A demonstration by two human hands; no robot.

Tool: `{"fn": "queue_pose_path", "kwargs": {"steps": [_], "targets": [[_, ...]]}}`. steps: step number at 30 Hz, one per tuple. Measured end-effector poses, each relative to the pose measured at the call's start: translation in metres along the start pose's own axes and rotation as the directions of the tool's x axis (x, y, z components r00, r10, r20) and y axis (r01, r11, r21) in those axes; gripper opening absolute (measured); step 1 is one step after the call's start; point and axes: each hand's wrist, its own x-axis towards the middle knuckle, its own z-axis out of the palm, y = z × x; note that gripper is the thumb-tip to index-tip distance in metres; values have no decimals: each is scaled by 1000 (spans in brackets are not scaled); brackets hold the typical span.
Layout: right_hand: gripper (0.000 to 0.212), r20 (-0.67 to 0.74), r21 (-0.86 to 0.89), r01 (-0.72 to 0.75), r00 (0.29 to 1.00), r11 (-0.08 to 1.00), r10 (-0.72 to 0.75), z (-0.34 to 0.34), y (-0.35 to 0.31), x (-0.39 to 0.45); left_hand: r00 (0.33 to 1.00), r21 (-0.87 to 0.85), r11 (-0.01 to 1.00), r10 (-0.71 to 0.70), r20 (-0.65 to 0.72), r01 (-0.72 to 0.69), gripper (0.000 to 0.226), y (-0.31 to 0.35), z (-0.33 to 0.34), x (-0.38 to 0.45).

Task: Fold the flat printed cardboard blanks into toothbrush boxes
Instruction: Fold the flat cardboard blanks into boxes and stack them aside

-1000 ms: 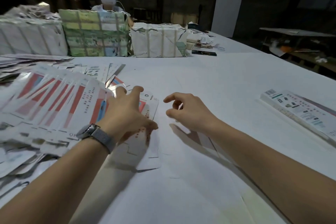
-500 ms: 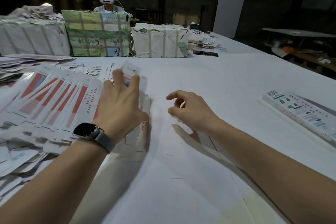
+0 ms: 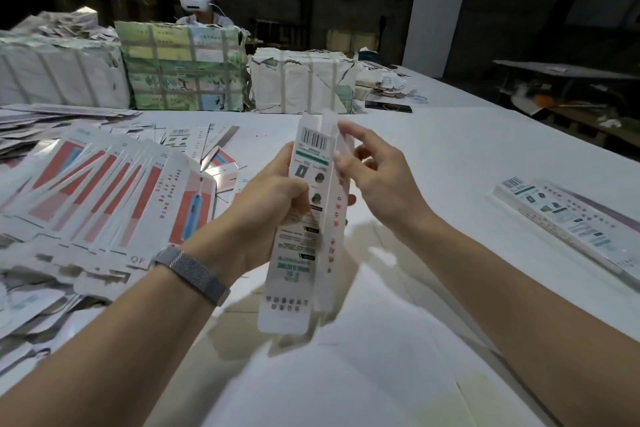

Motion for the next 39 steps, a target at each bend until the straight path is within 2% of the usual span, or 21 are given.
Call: {"fn": "queue_pose_path", "kwargs": {"steps": [3,5,7,8,11,14,20,24,27,29,32,36,39], "targets": [[41,-58,-245,106,991,964,-123,-4,-1,1,997,-128,992,-9,75,19,73,-2,2,-2],[42,-37,-237,136,988,962,-149,-5,-4,2,997,-121,992,-12,81,21,56,-2,2,-4],[40,-24,-186,136,989,973,-143,-4,-4,1,998,-77,997,-13,69,18,30,0,4,-8],[37,-30,-171,137,989,976,-144,-3,-4,0,997,-62,998,-20,70,25,29,0,4,-9],[21,-37,-147,121,991,982,-127,-2,-4,0,998,-31,998,-45,45,46,50,-2,5,-8],[10,-23,-110,102,994,989,-105,-4,-6,2,1000,-3,1000,-27,12,27,56,-6,9,-9],[24,90,-80,77,993,994,-70,-15,-11,6,997,116,990,72,37,-75,54,2,17,6],[29,150,-13,81,986,997,-78,-26,-15,10,994,166,985,19,108,-36,60,-8,11,-5],[30,195,58,53,979,997,-64,-28,-17,9,994,153,988,23,105,-39,58,-11,9,-7],[30,182,102,44,981,994,-63,-27,-18,9,995,153,985,62,74,-73,52,-10,13,-4],[25,90,164,59,993,985,-75,-20,-18,5,990,118,984,138,1,-137,39,-14,18,0],[12,25,282,81,995,956,-92,-4,-16,-3,975,56,978,205,-89,-201,43,-15,18,0],[29,51,415,9,998,910,-33,2,-16,-6,964,67,970,241,-113,-235,45,-16,20,-1]]}}
